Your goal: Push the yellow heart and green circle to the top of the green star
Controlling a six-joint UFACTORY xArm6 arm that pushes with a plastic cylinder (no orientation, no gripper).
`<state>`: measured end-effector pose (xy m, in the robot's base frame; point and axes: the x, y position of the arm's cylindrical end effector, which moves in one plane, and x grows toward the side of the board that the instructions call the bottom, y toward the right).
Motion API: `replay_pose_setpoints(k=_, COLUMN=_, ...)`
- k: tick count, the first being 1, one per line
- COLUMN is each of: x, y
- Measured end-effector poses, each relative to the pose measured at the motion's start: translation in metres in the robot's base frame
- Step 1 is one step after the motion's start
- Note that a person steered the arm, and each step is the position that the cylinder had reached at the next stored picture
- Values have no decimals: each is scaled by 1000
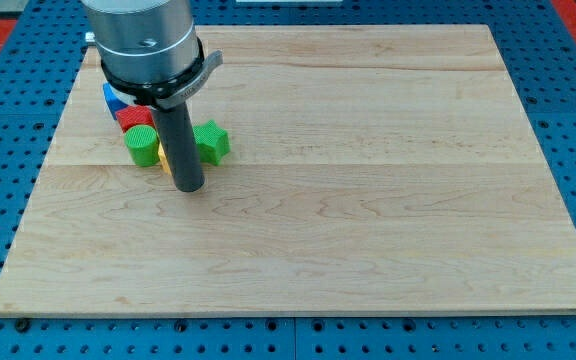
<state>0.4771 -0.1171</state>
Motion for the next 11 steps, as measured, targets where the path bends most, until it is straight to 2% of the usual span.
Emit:
replay_pose_setpoints(k=1, x=3, y=-75)
replay_pose_setpoints(k=2, x=-5, y=-117)
replay_pose_setpoints(k=3, x=-32, y=-82)
replay_pose_setpoints(k=4, x=-44, y=-103)
replay_pose_setpoints(k=5, x=-46, y=-88)
replay_pose_setpoints(k=6, x=-46, y=-22)
replay_pose_setpoints(k=7, x=-45, y=5)
replay_pose_setpoints(k=8, x=-66, y=9)
replay_pose_setpoints(k=9, x=-92, y=46)
replay_pose_setpoints(k=11, x=-186, y=58)
